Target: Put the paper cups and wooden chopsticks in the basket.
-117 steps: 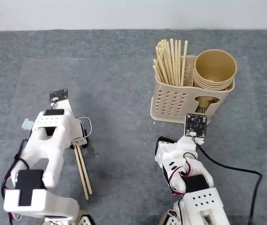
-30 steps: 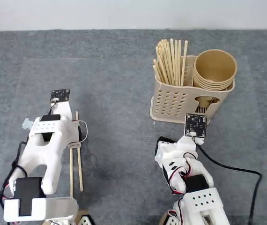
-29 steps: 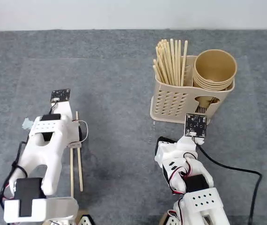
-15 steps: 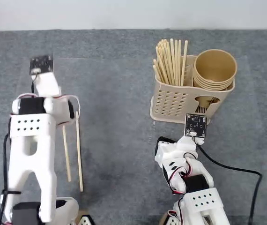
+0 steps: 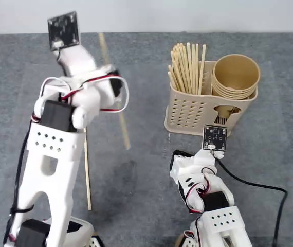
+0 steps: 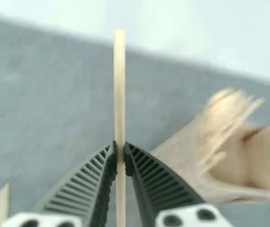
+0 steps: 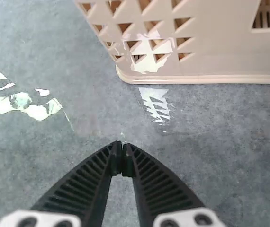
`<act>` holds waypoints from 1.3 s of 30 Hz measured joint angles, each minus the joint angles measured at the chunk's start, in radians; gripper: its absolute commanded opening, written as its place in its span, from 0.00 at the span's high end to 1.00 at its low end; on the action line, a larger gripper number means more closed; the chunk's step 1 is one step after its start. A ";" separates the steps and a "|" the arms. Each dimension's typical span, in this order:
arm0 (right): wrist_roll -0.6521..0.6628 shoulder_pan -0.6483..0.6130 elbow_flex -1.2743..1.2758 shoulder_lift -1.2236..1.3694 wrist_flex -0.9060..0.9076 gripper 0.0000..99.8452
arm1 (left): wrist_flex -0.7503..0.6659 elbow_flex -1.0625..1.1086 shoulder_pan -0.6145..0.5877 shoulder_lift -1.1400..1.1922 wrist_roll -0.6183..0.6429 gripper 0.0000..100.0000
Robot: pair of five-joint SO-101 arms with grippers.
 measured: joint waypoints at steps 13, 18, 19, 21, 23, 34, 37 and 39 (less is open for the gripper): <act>0.000 0.000 0.000 0.000 0.000 0.99 | -0.568 -0.018 0.166 0.026 0.035 0.99; 0.000 0.000 0.000 0.000 0.000 0.99 | -0.700 -0.018 0.204 0.121 0.035 0.99; 0.000 0.000 0.000 0.000 0.000 0.99 | -0.720 -0.018 0.204 0.144 0.035 0.99; 0.000 0.000 0.000 0.000 0.000 0.99 | -0.755 -0.018 0.206 0.198 0.035 0.99; 0.000 0.000 0.000 0.000 0.000 0.99 | -0.787 -0.018 0.206 0.250 0.035 0.98; 0.000 0.000 0.000 0.000 0.000 0.99 | -0.741 -0.018 0.206 0.304 -0.003 0.80; 0.006 0.000 0.000 0.000 0.000 0.99 | -0.658 -0.018 0.207 0.304 -0.003 0.80; 0.006 0.000 0.000 0.000 0.000 0.99 | -0.611 -0.018 0.207 0.287 -0.003 0.80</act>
